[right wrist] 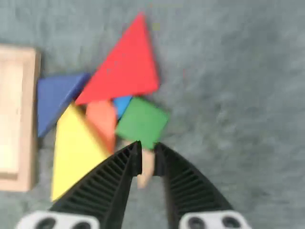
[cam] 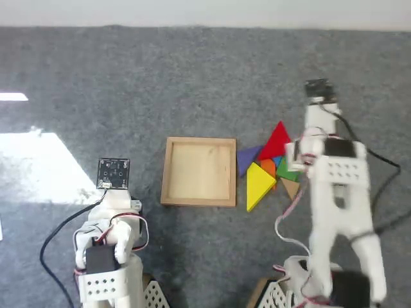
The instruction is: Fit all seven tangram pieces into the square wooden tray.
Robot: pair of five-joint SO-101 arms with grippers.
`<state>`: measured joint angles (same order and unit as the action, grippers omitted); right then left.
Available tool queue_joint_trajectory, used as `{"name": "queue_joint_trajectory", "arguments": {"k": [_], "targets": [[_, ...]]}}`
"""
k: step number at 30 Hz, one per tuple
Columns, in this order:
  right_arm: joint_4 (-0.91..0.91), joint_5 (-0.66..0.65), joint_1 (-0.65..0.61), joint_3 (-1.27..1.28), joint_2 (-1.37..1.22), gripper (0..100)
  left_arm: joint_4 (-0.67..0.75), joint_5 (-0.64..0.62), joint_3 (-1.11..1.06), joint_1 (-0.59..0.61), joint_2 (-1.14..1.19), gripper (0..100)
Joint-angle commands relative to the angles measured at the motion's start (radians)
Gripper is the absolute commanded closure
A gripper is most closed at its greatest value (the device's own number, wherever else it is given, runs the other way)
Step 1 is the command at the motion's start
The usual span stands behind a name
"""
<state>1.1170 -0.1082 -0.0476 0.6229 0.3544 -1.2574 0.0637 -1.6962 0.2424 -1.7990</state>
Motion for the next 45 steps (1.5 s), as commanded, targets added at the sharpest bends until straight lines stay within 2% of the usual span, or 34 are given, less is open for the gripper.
{"name": "queue_joint_trajectory", "arguments": {"k": [1, 4, 13, 19, 26, 40, 45], "targets": [[0.021, 0.066, -0.153, -0.068, -0.058, 79.4, -0.003, -0.002, 0.013, -0.003, -0.018, 99], [-0.010, 0.097, -0.216, -0.063, -0.081, 72.5, -0.003, -0.002, 0.013, -0.003, -0.018, 99], [-0.202, 0.226, -0.309, 0.057, -0.094, 72.3, -0.003, -0.002, 0.013, -0.003, -0.018, 99], [-0.297, 0.367, -0.303, 0.146, -0.094, 72.3, -0.003, -0.002, 0.013, -0.003, -0.018, 99], [-0.300, 0.514, -0.305, 0.198, -0.094, 72.3, -0.003, -0.002, 0.013, -0.003, -0.018, 99], [-0.305, 0.525, -0.309, 0.236, -0.096, 72.1, -0.003, -0.002, 0.013, -0.003, -0.018, 99], [-0.360, 0.523, -0.303, 0.236, -0.096, 72.1, -0.003, -0.002, 0.013, -0.003, -0.018, 99]]}}
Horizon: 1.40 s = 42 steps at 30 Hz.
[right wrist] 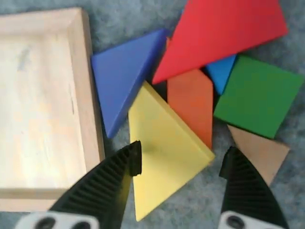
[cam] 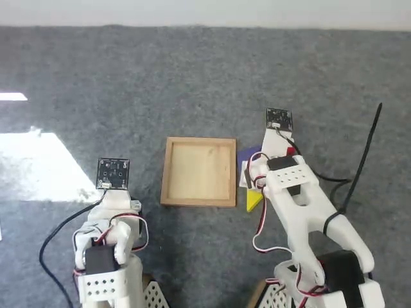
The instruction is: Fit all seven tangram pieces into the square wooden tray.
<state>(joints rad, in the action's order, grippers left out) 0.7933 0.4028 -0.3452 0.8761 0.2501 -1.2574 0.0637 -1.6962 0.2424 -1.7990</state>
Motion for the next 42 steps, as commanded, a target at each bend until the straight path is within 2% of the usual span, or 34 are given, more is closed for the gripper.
{"name": "queue_joint_trajectory", "arguments": {"k": [1, 12, 17, 26, 35, 38, 42], "targets": [[-0.044, 0.012, -0.007, -0.017, 0.008, 72.1, -0.003, -0.002, 0.013, -0.003, -0.018, 99], [-0.119, 0.012, -0.004, -0.021, -0.137, 72.3, -0.003, -0.002, 0.013, -0.003, -0.018, 99], [-0.116, 0.017, -0.004, -0.021, -0.111, 72.5, -0.003, -0.002, 0.013, -0.003, -0.018, 99], [-0.114, 0.012, -0.005, -0.018, -0.050, 93.6, -0.003, -0.002, 0.013, -0.003, -0.018, 99], [-0.113, 0.011, -0.004, -0.018, 0.019, 95.2, -0.003, -0.002, 0.013, -0.003, -0.018, 99], [-0.113, 0.011, -0.004, -0.018, 0.114, 99.1, -0.003, -0.002, 0.013, -0.003, -0.018, 99], [-0.113, 0.011, -0.013, -0.017, 0.295, 99.1, -0.003, -0.002, 0.013, -0.003, -0.018, 99]]}}
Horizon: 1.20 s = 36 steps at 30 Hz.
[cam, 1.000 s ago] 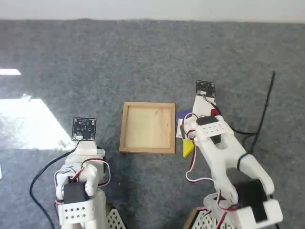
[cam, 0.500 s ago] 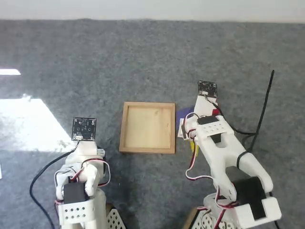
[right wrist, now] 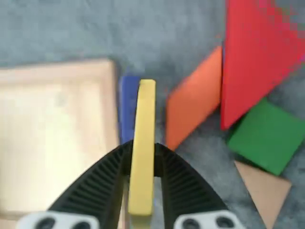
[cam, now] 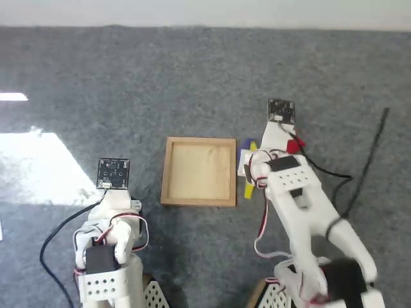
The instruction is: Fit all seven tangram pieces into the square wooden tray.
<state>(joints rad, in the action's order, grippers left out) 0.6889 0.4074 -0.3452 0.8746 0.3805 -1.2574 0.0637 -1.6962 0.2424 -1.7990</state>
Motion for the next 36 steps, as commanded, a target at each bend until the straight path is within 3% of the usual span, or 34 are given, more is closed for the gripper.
{"name": "queue_joint_trajectory", "arguments": {"k": [1, 6, 11, 15, 24, 31, 36], "targets": [[-0.007, 0.008, -0.018, -0.015, 0.199, 99.1, -0.003, -0.002, 0.013, -0.003, -0.018, 99], [-0.019, 0.008, -0.188, -0.017, 0.272, 99.1, -0.003, -0.002, 0.013, -0.003, -0.018, 99], [-0.131, 0.012, -0.338, -0.032, 0.179, 99.1, -0.003, -0.002, 0.013, -0.003, -0.018, 99], [-0.232, 0.028, -0.352, -0.095, 0.007, 99.1, -0.003, -0.002, 0.013, -0.003, -0.018, 99], [-0.346, 0.256, -0.367, -0.298, -0.378, 99.1, -0.003, -0.002, 0.013, -0.003, -0.018, 99], [-0.444, 0.265, -0.372, -0.310, -0.506, 98.9, -0.003, -0.002, 0.013, -0.003, -0.018, 99], [-0.453, 0.262, -0.447, -0.310, -0.545, 98.9, -0.003, -0.002, 0.013, -0.003, -0.018, 99]]}}
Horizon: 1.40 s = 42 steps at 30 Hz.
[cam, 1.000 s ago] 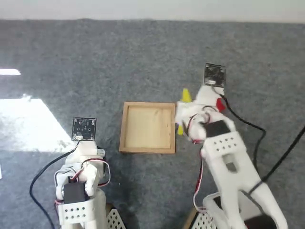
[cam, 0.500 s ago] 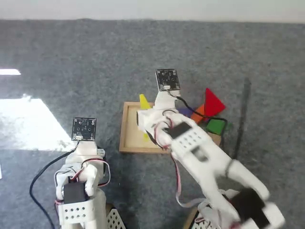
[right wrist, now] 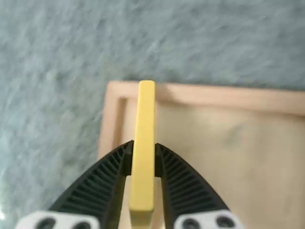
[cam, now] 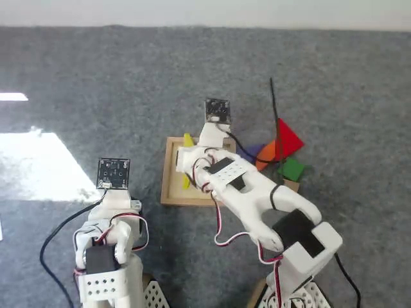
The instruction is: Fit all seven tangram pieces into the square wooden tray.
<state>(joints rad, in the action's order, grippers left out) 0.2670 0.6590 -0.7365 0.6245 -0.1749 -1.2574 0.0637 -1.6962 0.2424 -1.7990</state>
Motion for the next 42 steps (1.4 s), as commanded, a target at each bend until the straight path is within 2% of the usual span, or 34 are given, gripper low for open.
{"name": "queue_joint_trajectory", "arguments": {"k": [1, 3, 5, 7, 11, 13, 24, 34, 42], "targets": [[-0.031, 0.011, -0.065, -0.060, 0.008, 98.8, -0.003, -0.002, 0.013, -0.003, -0.018, 99], [-0.031, 0.011, -0.070, -0.061, 0.010, 98.3, -0.003, -0.002, 0.013, -0.003, -0.018, 99], [-0.028, 0.012, -0.067, -0.061, 0.012, 93.5, -0.003, -0.002, 0.013, -0.003, -0.018, 99], [-0.025, 0.018, -0.067, -0.061, 0.012, 84.0, -0.003, -0.003, 0.013, -0.003, -0.018, 99], [-0.022, 0.137, -0.058, -0.061, 0.012, 59.5, -0.003, -0.003, 0.013, -0.003, -0.018, 99], [-0.015, 0.143, -0.050, -0.061, 0.012, 51.5, -0.003, -0.003, 0.013, -0.003, -0.018, 99], [0.025, 0.141, 0.093, -0.048, 0.012, 55.6, -0.003, -0.003, 0.013, -0.003, -0.018, 99], [0.031, 0.141, -0.051, -0.051, 0.010, 55.6, -0.003, -0.003, 0.013, -0.003, -0.018, 99], [0.045, 0.140, -0.065, -0.046, 0.076, 55.6, -0.003, -0.003, 0.013, -0.003, -0.018, 99]]}}
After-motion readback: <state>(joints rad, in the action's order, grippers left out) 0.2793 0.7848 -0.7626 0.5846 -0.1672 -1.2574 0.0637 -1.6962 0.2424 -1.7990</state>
